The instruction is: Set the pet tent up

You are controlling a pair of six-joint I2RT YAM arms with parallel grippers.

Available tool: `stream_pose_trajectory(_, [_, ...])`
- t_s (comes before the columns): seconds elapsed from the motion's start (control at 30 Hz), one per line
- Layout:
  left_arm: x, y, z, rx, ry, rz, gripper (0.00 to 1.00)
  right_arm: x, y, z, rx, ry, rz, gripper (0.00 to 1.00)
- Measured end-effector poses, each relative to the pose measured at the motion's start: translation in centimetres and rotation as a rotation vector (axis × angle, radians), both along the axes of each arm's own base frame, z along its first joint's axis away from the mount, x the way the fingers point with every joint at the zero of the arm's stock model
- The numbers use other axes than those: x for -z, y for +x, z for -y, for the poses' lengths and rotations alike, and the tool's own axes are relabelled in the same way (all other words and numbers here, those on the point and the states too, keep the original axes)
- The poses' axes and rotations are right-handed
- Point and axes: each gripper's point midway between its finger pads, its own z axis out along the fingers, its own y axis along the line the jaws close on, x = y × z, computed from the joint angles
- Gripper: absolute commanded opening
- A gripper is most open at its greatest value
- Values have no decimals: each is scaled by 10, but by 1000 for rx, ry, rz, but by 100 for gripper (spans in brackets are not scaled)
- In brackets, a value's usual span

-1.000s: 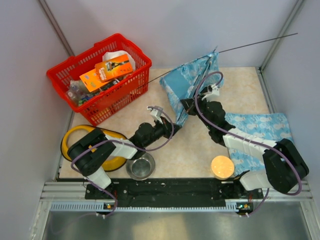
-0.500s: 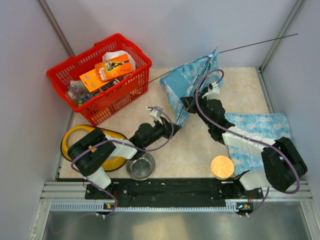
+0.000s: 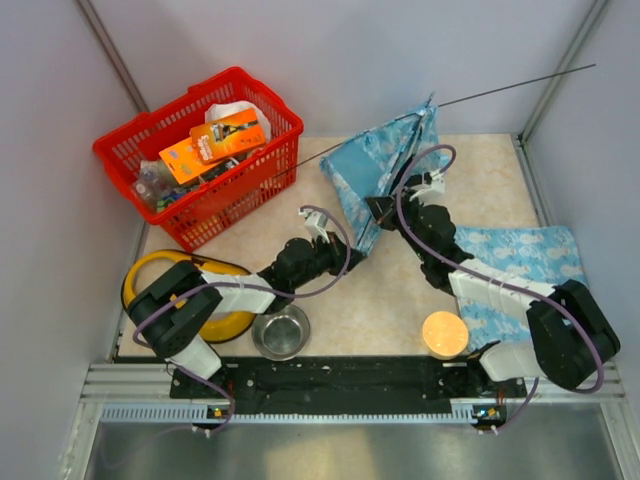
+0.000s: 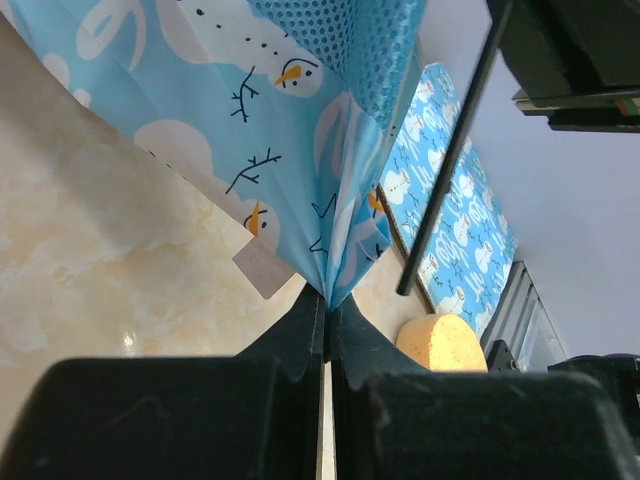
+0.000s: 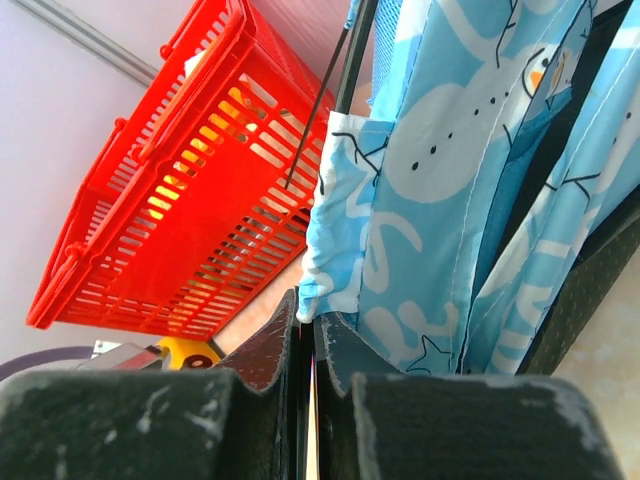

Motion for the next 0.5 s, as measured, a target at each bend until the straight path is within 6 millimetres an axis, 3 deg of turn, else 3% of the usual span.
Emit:
stream_pose_trajectory(0.2, [4,-3,3,1,2,-60,0,1,-8,4,1,6,1,0])
stream_pose_trajectory(0.5, [10,-10,7,33,30,-117,0,1,-13,-5,16,4,7,0])
